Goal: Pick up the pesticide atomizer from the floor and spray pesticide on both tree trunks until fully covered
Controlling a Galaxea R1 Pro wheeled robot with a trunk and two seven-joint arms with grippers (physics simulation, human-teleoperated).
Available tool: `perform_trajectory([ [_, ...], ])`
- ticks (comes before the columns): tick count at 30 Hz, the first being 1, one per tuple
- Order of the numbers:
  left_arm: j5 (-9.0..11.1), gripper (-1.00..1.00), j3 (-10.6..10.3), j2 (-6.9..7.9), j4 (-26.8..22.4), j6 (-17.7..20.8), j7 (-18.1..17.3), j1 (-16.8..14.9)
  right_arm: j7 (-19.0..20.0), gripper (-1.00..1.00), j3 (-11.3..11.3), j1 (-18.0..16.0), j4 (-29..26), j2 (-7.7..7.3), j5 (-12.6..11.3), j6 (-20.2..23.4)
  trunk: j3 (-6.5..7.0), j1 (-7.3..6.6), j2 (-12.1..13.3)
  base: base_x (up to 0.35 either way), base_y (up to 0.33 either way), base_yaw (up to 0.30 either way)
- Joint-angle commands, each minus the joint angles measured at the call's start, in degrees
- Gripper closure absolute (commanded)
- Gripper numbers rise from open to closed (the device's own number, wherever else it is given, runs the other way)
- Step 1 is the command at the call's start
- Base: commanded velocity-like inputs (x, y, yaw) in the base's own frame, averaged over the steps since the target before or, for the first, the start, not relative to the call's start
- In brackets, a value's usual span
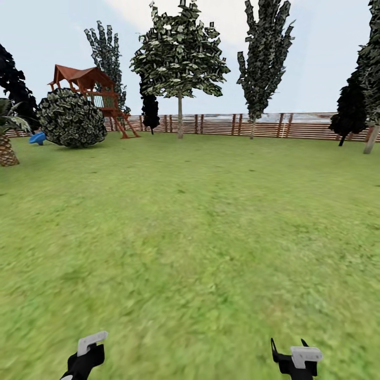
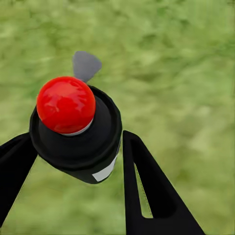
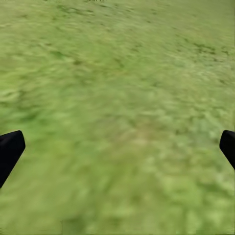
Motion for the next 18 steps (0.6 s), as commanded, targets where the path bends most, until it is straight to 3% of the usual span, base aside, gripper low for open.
perform_trajectory([
  [1, 0.47, 1.0, -0.33, 0.0, 0.04, -0.16, -0.14, -0.03, -0.52, -1.0, 0.3, -0.04, 0.04, -0.01, 0.25, -0.08, -0.06, 0.02, -0.02, 0.331, 0.109, 0.0],
  [18, 0.47, 1.0, -0.33, -0.06, 0.04, -0.16, -0.14, -0.03, -0.52, -1.0, 0.3, -0.04, 0.04, -0.01, 0.25, -0.04, -0.06, 0.02, -0.02, 0.331, 0.092, 0.0],
])
